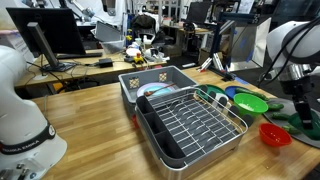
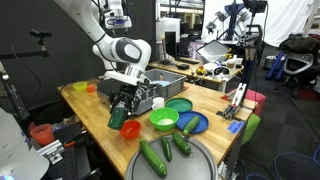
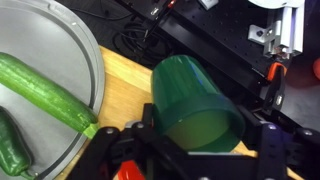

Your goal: Pour the contents in the dark green cup into the orange bowl

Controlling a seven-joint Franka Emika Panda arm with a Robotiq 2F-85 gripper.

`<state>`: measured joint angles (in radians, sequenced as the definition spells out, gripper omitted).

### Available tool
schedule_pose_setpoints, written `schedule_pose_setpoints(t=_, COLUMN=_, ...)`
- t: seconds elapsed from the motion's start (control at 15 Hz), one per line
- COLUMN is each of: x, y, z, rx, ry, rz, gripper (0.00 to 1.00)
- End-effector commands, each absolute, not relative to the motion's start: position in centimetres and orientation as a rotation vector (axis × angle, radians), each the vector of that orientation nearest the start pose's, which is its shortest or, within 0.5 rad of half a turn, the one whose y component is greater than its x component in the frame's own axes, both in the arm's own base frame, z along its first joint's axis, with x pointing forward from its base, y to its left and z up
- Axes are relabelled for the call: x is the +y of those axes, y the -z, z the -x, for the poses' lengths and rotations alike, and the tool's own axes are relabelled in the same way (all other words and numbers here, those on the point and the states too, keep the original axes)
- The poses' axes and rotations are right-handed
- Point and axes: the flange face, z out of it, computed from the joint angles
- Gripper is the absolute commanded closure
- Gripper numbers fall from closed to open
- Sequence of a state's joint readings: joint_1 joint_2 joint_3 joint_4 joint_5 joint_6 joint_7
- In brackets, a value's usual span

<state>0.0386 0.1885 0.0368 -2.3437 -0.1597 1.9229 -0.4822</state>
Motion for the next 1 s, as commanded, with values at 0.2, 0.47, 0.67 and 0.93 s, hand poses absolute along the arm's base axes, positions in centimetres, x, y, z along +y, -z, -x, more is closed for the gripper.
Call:
schedule_pose_setpoints(t=0.2, x=4.2, y=-20.3, z=-45.4, rx=-1.021, ry=-1.134, rz=2.753, gripper=0.47)
schedule_pose_setpoints(t=0.47, x=4.6, y=-19.5, z=-45.7, rx=-1.035, ry=-1.21, rz=2.716, gripper=0.47)
schedule_pose_setpoints(t=0.67, x=4.6, y=-19.4, z=-46.0, rx=-1.04, ry=-1.262, rz=2.695, gripper=0.47)
schedule_pose_setpoints(t=0.93, x=4.6, y=-18.7, z=-46.7, rx=-1.041, ry=-1.329, rz=2.664, gripper=0.47)
